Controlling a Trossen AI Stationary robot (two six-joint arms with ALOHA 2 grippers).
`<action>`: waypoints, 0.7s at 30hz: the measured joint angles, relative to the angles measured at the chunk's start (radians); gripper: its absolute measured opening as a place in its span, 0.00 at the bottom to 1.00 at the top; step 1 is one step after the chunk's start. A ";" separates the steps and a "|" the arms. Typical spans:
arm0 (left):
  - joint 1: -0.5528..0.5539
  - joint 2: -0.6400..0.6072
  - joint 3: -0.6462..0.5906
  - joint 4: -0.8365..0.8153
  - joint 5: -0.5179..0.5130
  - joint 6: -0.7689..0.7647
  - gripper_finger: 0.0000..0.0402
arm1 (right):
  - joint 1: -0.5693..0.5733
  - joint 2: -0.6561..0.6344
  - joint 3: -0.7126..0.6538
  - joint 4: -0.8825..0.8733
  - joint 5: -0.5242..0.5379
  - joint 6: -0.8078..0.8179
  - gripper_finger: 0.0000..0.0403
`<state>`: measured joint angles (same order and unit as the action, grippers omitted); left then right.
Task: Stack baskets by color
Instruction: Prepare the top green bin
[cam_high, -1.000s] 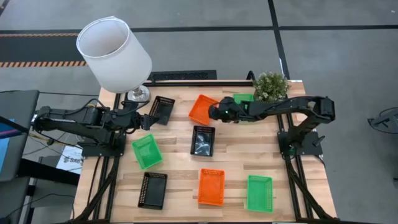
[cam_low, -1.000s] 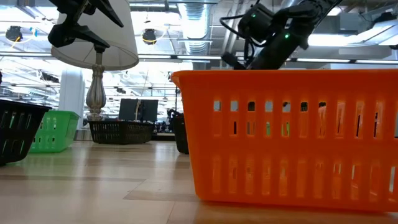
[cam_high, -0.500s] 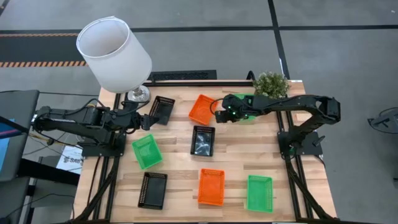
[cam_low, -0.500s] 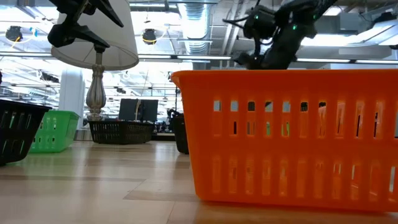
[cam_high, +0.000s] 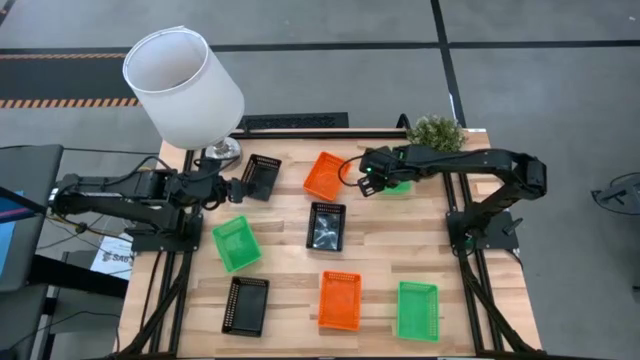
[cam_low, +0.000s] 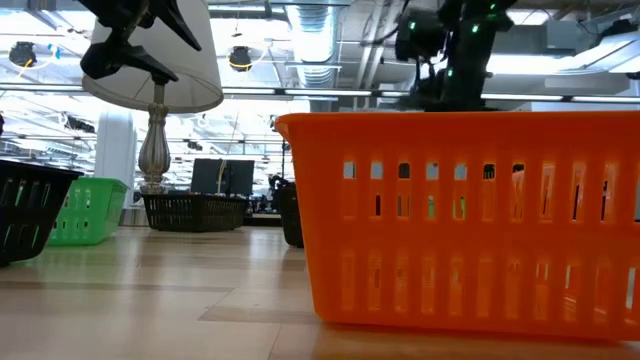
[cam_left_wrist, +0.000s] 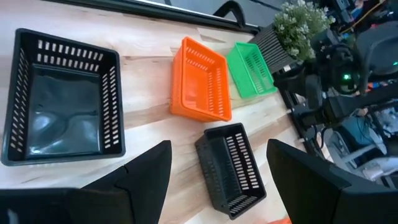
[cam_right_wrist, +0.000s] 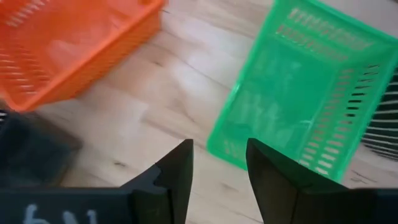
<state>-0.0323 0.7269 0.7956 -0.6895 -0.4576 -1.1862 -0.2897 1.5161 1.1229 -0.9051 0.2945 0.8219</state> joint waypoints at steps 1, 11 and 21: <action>0.004 0.000 0.000 0.000 0.000 0.002 0.63 | -0.001 0.012 -0.003 -0.019 0.020 0.007 0.42; 0.008 0.000 0.000 -0.006 0.006 0.003 0.63 | -0.027 0.154 -0.002 -0.038 0.071 -0.003 0.51; 0.008 0.000 0.000 -0.010 0.006 -0.003 0.63 | -0.017 0.238 -0.002 -0.019 -0.042 -0.060 0.54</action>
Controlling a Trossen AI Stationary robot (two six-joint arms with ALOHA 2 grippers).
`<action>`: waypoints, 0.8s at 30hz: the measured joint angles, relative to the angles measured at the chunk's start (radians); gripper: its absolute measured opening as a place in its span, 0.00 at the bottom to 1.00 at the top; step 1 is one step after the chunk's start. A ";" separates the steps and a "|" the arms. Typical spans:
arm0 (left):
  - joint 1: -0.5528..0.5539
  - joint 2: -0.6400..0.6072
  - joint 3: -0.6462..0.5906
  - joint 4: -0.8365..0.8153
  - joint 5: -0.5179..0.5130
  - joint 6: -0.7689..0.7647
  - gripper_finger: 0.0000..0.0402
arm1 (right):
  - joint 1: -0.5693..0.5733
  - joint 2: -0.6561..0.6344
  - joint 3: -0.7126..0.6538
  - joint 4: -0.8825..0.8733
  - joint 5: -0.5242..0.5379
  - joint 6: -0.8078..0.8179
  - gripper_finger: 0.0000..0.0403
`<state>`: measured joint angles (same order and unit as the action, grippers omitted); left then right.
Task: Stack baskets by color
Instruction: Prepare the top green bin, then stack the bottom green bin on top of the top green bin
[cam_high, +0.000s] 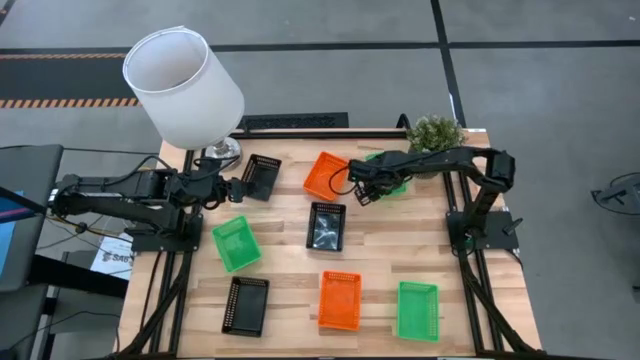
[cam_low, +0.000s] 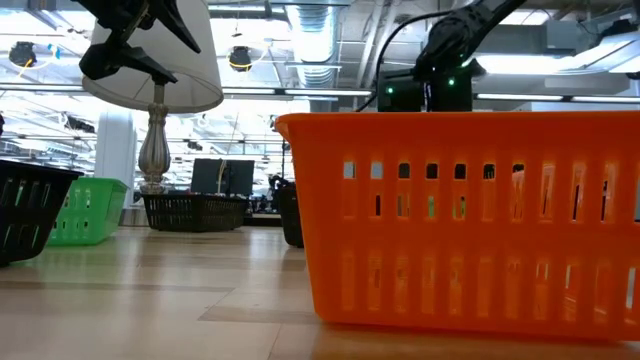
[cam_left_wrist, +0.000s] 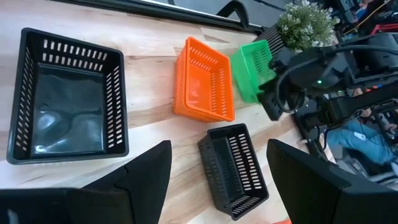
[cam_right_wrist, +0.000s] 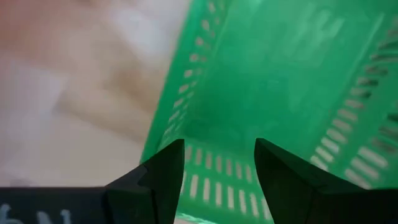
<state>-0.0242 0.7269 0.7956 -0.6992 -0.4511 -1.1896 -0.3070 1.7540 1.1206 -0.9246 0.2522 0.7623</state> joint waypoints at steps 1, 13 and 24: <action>0.000 0.000 0.000 0.000 0.000 0.000 0.63 | 0.008 -0.001 0.000 0.002 -0.016 0.007 0.54; 0.000 0.000 0.000 0.000 -0.003 0.002 0.63 | 0.128 -0.178 0.033 -0.046 -0.114 0.164 0.52; 0.000 0.000 0.000 0.001 0.011 -0.001 0.63 | 0.381 -0.446 0.072 -0.283 -0.175 0.485 0.50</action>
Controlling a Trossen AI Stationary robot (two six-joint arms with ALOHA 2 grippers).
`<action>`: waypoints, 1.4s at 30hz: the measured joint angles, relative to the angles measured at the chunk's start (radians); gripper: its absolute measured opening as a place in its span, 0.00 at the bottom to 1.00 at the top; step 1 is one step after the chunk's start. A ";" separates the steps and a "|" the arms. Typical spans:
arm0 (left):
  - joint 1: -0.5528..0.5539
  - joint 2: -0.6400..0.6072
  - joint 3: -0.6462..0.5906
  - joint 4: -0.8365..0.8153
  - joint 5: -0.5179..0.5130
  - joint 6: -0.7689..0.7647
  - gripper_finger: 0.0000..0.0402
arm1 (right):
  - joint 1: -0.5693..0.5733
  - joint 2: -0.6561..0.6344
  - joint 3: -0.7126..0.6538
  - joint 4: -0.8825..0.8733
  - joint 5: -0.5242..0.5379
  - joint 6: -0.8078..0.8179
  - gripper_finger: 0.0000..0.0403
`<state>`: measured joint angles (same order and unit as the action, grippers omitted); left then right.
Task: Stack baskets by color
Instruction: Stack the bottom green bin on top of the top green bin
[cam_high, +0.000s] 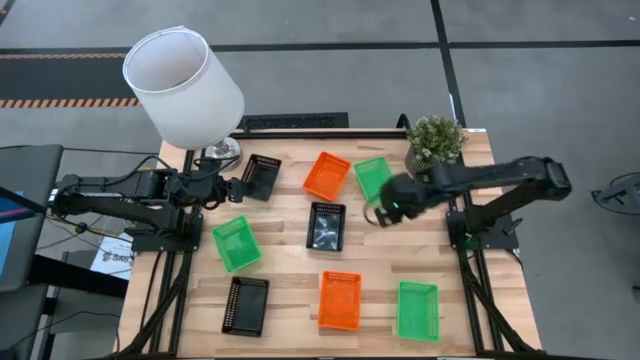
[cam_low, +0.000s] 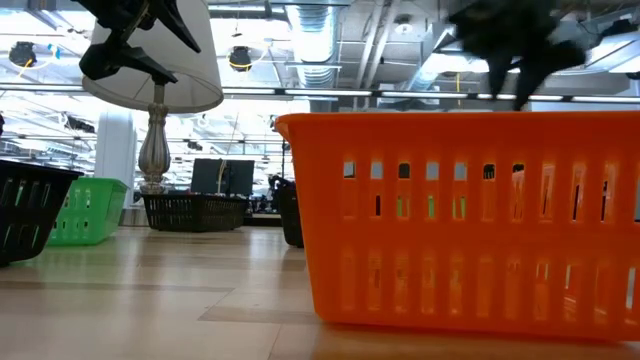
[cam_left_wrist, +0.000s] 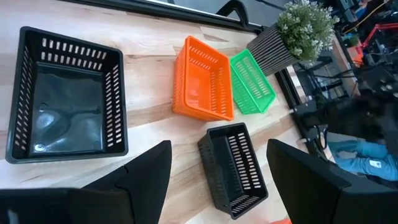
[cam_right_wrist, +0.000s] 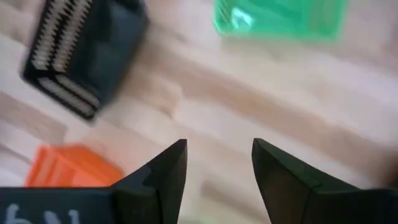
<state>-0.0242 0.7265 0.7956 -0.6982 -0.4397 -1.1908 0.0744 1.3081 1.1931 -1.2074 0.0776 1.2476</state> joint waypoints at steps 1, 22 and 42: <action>0.000 0.000 0.000 0.000 0.006 0.000 0.63 | 0.037 -0.014 0.000 -0.038 0.000 0.048 0.50; 0.000 0.000 0.000 0.005 0.044 -0.026 0.63 | 0.770 0.090 -0.012 -0.085 -0.028 1.001 0.63; 0.000 0.000 0.000 0.009 0.040 -0.030 0.63 | 0.874 0.384 -0.058 0.215 -0.239 1.059 0.57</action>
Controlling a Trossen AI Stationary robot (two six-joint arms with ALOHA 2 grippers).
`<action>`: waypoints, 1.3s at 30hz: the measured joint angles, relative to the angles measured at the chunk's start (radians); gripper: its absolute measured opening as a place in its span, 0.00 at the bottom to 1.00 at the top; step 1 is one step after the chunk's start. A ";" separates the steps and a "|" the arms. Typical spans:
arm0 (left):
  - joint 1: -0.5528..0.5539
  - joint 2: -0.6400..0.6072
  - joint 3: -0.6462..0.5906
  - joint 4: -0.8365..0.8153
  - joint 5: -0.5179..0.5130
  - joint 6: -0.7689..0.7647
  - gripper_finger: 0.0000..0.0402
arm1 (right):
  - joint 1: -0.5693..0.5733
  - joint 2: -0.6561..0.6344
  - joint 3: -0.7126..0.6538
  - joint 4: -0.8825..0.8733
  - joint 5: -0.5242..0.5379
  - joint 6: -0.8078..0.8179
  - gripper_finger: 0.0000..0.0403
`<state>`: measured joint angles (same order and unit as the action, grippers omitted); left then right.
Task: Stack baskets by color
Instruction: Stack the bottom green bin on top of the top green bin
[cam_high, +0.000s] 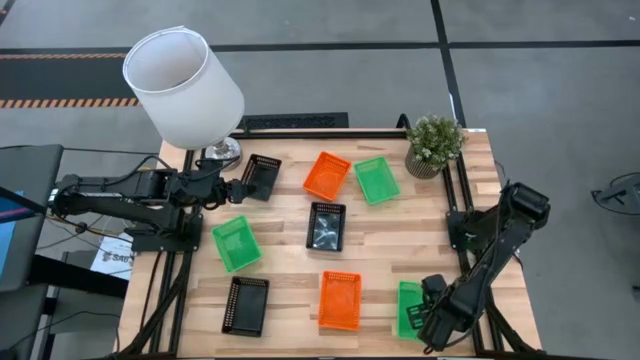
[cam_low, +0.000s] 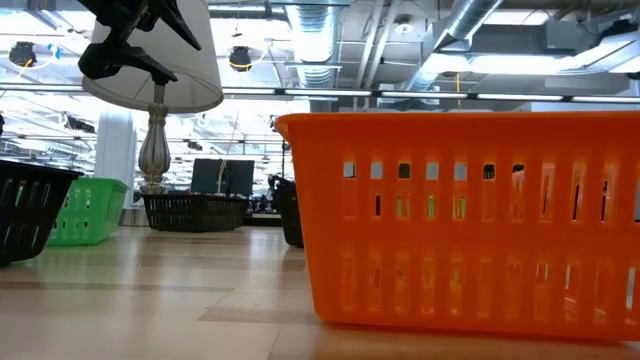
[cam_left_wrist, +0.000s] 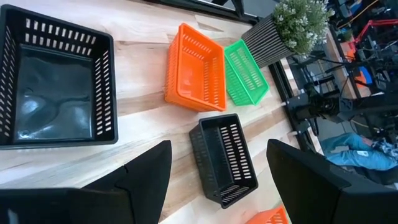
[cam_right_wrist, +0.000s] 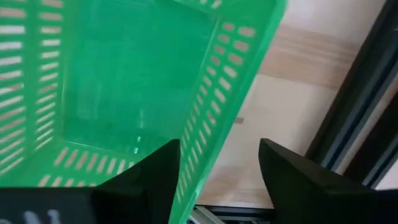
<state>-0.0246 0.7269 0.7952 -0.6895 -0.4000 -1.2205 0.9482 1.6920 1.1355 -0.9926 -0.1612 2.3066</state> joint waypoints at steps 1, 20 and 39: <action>0.000 0.000 0.000 0.000 0.000 -0.003 0.63 | 0.000 0.013 0.000 0.015 0.000 -0.001 0.54; 0.000 0.000 0.000 0.000 0.032 -0.048 0.63 | -0.057 -0.063 0.000 -0.062 0.077 -0.094 0.02; 0.000 0.000 0.000 -0.001 0.037 -0.033 0.63 | -0.578 -0.419 0.000 -0.358 0.440 -0.768 0.01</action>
<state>-0.0242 0.7266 0.7948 -0.6902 -0.3625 -1.2537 0.3707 1.2727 1.1355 -1.3510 0.2784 1.5384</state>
